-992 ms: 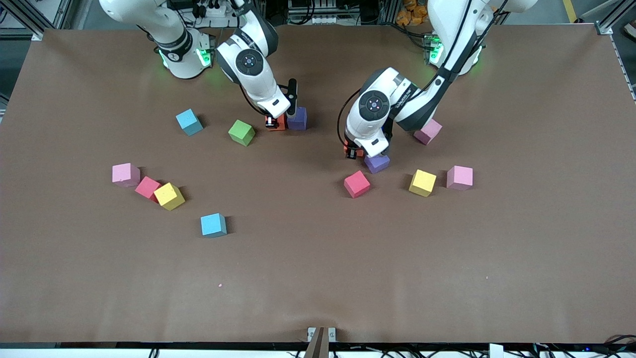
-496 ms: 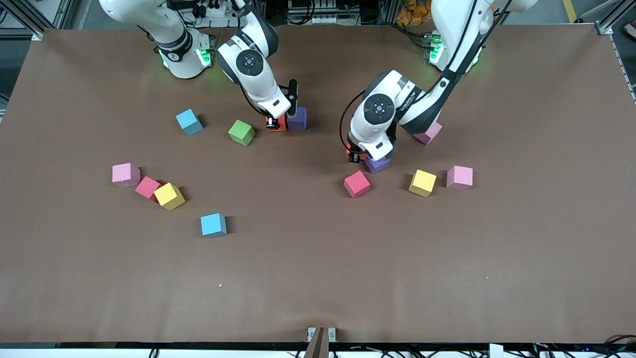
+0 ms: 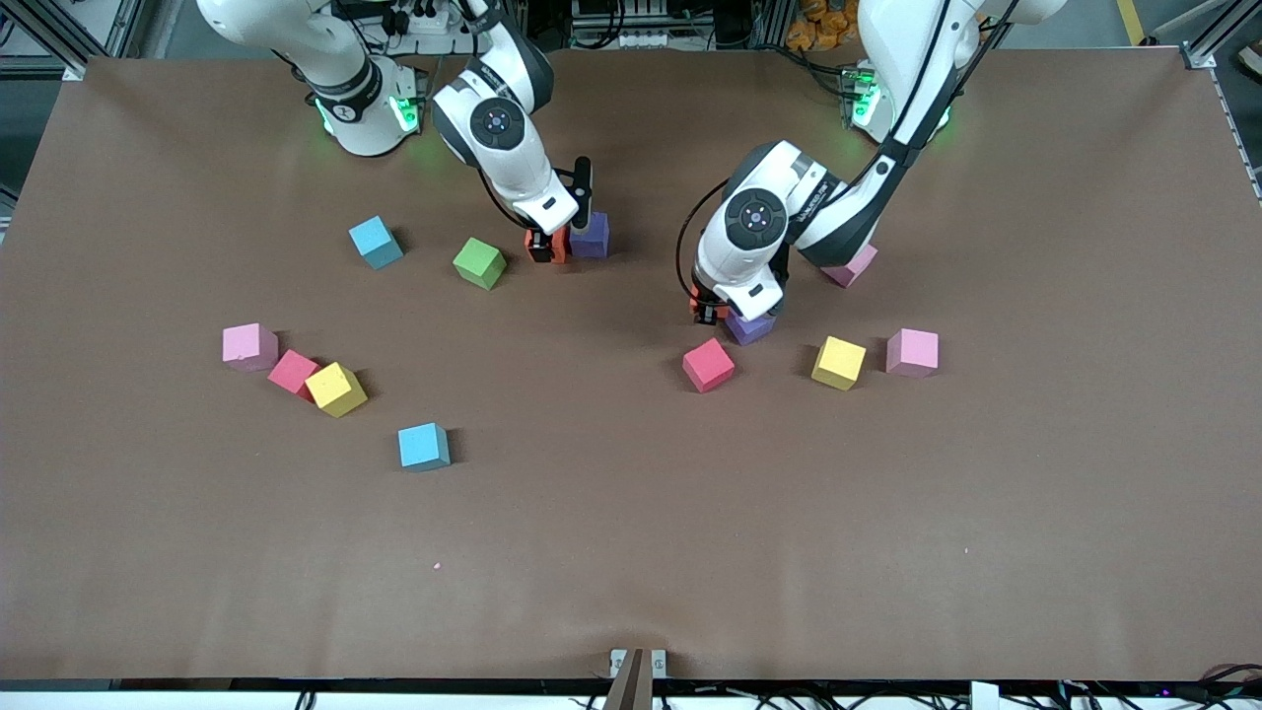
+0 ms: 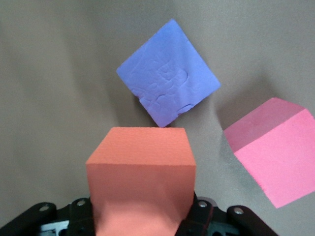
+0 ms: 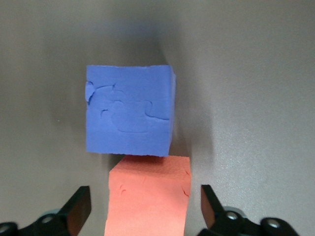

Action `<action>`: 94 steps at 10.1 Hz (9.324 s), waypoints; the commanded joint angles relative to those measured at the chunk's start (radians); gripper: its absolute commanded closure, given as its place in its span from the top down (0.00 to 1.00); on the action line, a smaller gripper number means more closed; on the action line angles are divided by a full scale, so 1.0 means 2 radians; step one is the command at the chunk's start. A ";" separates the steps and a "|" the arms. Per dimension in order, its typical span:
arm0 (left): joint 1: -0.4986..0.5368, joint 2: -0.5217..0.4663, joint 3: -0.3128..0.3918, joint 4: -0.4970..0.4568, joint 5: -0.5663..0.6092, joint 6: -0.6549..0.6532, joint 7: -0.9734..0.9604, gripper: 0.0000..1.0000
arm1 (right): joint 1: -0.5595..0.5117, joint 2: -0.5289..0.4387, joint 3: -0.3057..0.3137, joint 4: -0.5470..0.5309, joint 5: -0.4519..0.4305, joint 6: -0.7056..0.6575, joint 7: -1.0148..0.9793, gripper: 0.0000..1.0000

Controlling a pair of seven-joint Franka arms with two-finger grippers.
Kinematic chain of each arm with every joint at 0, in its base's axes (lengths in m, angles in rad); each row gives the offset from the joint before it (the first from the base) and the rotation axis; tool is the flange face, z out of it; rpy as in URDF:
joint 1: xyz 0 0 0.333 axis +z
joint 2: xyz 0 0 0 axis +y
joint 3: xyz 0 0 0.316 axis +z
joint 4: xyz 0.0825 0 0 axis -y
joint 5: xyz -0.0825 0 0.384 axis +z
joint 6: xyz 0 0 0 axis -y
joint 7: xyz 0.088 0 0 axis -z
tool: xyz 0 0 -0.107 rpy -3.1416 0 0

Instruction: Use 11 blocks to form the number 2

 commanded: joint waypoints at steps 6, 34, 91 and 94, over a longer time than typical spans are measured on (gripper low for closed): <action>-0.013 -0.001 -0.003 0.005 -0.003 -0.009 -0.024 0.37 | -0.002 -0.086 -0.002 0.001 0.003 -0.137 0.007 1.00; -0.178 0.095 0.003 0.045 -0.004 0.120 -0.245 0.37 | -0.141 -0.051 -0.004 -0.097 -0.116 0.049 0.129 0.88; -0.007 0.139 0.037 0.198 0.144 -0.043 -0.071 0.45 | 0.024 0.130 0.001 0.218 -0.080 -0.074 0.835 0.27; -0.006 0.135 0.035 0.199 0.145 -0.043 0.088 0.45 | 0.023 0.128 0.001 0.218 -0.080 -0.077 0.835 0.27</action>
